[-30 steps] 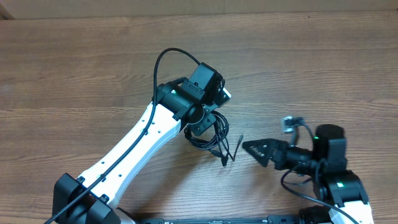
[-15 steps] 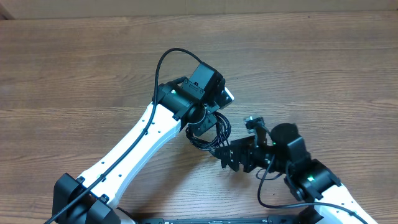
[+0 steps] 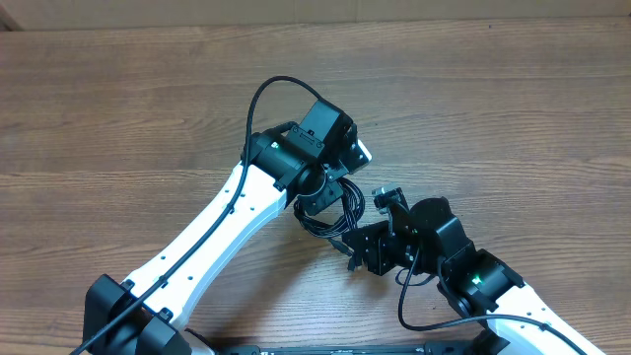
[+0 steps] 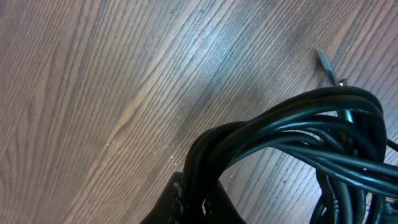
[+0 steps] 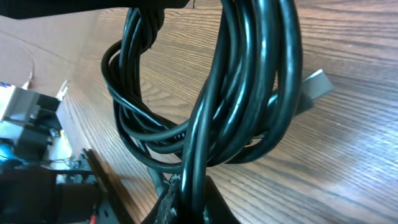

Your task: Untangle cables

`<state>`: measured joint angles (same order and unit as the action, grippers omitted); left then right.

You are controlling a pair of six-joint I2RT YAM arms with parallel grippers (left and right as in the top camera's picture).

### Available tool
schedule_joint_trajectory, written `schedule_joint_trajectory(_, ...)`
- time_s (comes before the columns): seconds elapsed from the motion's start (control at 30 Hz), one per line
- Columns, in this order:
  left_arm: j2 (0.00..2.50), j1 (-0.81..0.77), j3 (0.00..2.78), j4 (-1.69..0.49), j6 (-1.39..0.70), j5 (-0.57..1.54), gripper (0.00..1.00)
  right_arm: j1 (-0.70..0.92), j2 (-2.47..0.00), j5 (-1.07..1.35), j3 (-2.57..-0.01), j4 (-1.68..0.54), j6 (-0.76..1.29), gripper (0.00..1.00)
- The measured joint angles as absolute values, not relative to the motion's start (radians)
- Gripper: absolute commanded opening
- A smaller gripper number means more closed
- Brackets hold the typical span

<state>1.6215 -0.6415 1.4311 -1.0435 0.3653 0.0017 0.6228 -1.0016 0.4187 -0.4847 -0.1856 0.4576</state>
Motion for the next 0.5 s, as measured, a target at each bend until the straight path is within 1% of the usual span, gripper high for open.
schedule_joint_trajectory(0.33,1.621,-0.635,1.431,-1.028,0.353,-0.044,0.04,0.621,-1.002,0.432,-0.485,-0.161,0.553,0.04)
schedule_joint_trajectory(0.37,1.621,-0.634,1.431,-1.021,0.331,-0.057,0.09,0.620,-1.002,0.426,-0.486,-0.153,0.567,0.04)
schedule_joint_trajectory(0.4,1.621,-0.634,1.431,-1.016,0.315,-0.067,0.15,0.617,-1.002,0.421,-0.487,-0.144,0.579,0.04)
schedule_joint_trajectory(0.5,1.621,-0.626,1.431,-0.987,0.247,-0.103,0.37,0.616,-1.002,0.416,-0.490,-0.109,0.625,0.04)
